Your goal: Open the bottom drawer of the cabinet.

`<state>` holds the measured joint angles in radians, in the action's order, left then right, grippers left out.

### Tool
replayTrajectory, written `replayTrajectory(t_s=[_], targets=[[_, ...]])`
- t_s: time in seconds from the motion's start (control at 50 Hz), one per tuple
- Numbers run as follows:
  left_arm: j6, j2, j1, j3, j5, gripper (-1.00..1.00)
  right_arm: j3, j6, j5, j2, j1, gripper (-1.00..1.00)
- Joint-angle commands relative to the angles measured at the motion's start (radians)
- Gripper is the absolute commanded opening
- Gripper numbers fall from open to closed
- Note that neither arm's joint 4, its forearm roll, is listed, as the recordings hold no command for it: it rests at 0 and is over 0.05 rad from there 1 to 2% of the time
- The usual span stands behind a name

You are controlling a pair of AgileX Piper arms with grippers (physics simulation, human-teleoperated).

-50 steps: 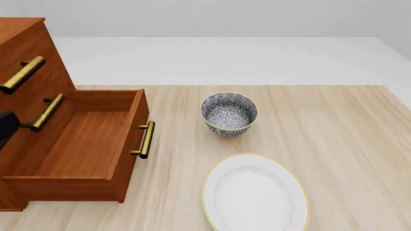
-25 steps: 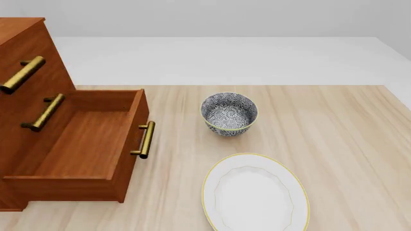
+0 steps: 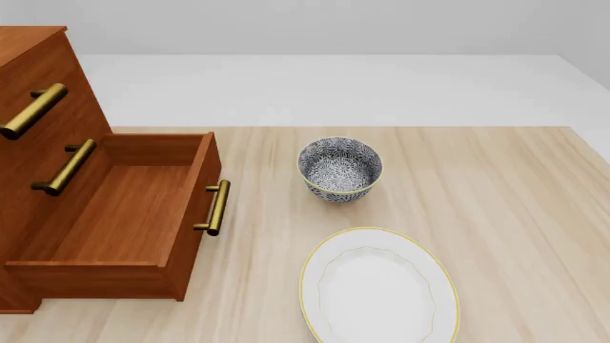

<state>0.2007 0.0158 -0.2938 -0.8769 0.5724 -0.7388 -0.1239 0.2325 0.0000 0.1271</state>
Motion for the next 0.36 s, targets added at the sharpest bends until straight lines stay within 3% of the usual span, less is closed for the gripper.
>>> replayTrajectory(t_s=[0.02, 0.36], targets=[[0.01, -0.016, 0.028, -0.051, -0.003, 1.0, -0.043, -0.006, -0.016, 0.0, -0.01, 1.0], [0.005, -0.016, 0.083, -0.106, -0.017, 1.0, -0.076, -0.04, -0.05, 0.0, -0.007, 1.0]])
